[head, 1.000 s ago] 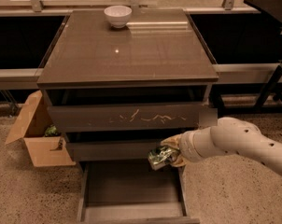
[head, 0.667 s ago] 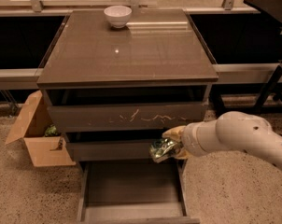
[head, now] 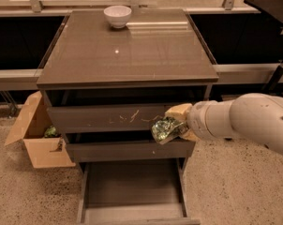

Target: Pick green can from bottom drawer and place on counter

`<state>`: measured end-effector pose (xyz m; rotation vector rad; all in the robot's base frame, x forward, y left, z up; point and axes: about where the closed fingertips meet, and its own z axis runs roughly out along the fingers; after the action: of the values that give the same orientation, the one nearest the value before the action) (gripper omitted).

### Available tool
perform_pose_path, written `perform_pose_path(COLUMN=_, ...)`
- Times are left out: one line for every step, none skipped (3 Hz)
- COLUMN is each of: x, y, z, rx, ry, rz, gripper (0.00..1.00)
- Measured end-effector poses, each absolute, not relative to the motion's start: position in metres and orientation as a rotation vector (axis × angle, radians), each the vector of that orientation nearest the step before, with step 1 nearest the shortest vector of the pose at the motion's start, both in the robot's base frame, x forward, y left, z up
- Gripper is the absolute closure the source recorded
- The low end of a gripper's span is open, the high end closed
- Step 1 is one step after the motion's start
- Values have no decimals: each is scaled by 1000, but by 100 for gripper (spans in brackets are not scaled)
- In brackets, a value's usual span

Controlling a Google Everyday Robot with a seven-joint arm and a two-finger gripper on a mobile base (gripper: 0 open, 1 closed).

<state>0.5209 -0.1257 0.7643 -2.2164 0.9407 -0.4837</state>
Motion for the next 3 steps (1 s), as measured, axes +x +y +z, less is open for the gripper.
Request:
perform_pose_path(x=512, y=-125, z=804, rx=-2212, ry=870, rz=-592, gripper=100)
perform_pose_path(x=517, y=-125, z=808, rx=-2202, ry=861, rz=-603, gripper=100)
perform_pose_path(x=544, y=-129, z=831, rx=-2147, ry=815, rz=-653, gripper=100)
